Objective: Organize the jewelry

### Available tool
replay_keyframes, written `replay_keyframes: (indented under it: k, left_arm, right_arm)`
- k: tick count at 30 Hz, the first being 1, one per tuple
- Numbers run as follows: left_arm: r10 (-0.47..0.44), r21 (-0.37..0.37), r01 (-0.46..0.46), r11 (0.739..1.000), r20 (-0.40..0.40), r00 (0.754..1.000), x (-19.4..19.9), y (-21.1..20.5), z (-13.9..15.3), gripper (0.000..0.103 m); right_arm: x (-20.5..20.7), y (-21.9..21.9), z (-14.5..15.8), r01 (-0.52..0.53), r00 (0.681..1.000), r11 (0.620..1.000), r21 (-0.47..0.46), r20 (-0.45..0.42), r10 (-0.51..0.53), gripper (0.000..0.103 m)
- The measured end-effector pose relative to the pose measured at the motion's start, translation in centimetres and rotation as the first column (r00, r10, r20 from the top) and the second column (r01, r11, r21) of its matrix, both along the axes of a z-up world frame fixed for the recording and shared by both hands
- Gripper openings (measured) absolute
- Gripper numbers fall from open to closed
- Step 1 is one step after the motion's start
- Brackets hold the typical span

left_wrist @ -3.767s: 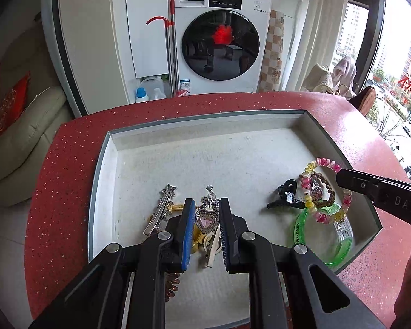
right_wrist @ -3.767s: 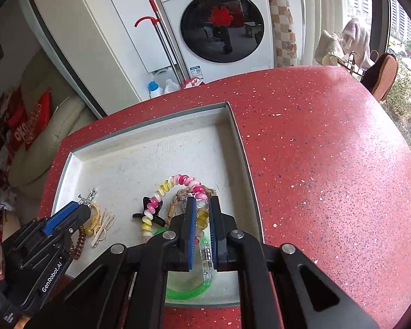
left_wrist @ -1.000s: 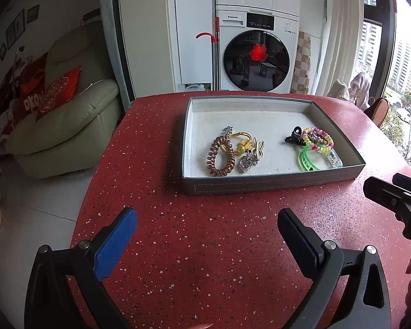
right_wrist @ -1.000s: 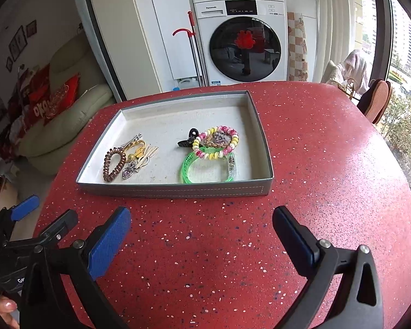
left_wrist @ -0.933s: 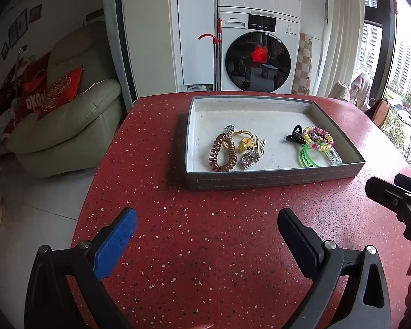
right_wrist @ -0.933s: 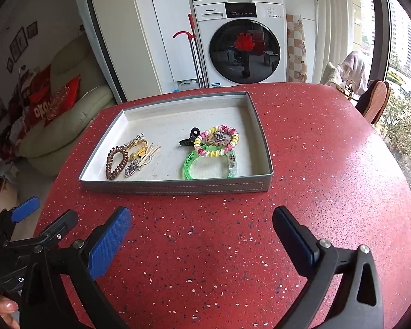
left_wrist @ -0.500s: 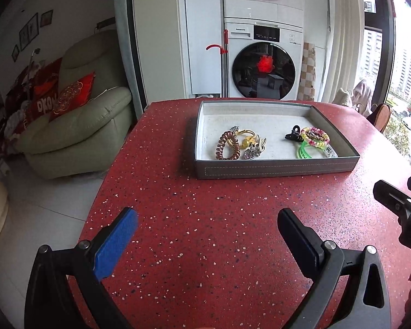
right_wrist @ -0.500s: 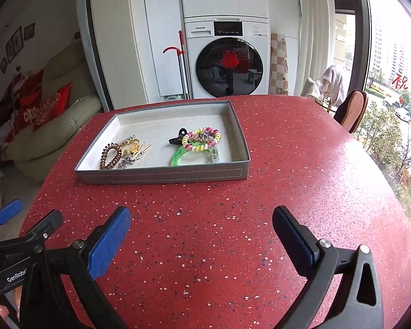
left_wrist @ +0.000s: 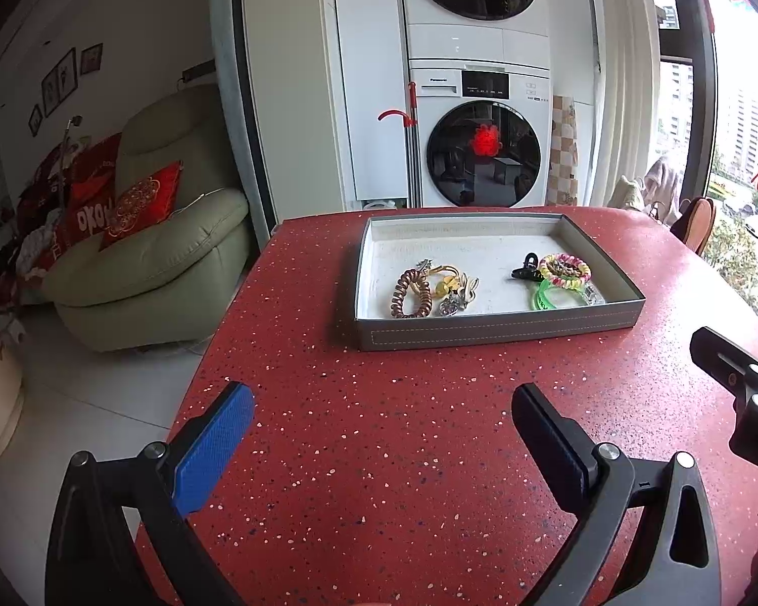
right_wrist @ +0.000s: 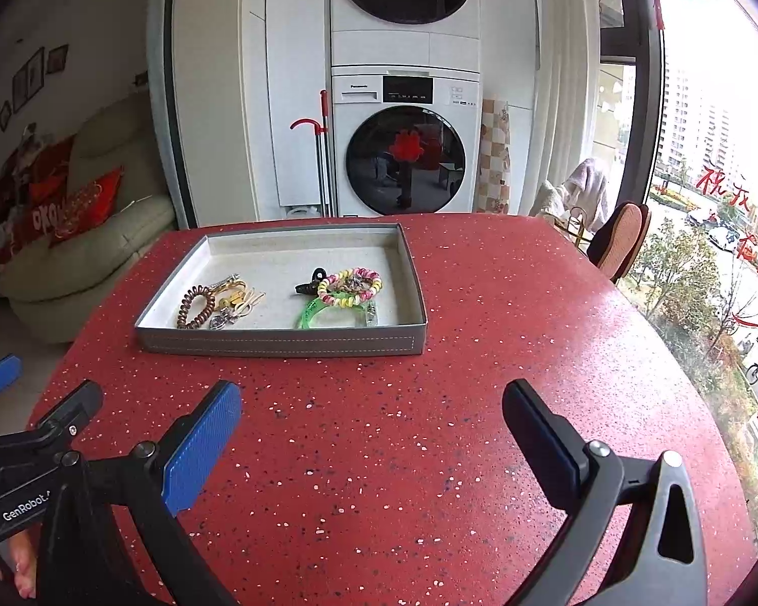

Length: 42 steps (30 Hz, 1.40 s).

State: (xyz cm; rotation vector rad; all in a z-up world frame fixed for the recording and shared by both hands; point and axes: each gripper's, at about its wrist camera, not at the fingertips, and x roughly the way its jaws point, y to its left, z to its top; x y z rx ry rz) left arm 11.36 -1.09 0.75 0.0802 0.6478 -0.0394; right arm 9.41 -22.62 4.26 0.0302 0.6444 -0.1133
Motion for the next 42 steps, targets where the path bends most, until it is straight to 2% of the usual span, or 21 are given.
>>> replay_keyframes:
  k: [13,42]
  left_arm:
    - [0.004,-0.009,-0.004,1.0,0.015,1.0,-0.81,0.01,0.6,0.103]
    - [0.007,-0.018,-0.007,1.0,-0.004,1.0,-0.83,0.08,0.25,0.103]
  right_arm:
    - [-0.46,0.35,0.54,-0.011,1.0,1.0,0.002,0.017,0.011,0.103]
    - [-0.47,0.39,0.35,-0.016,1.0,1.0,0.007,0.009,0.016,0.103]
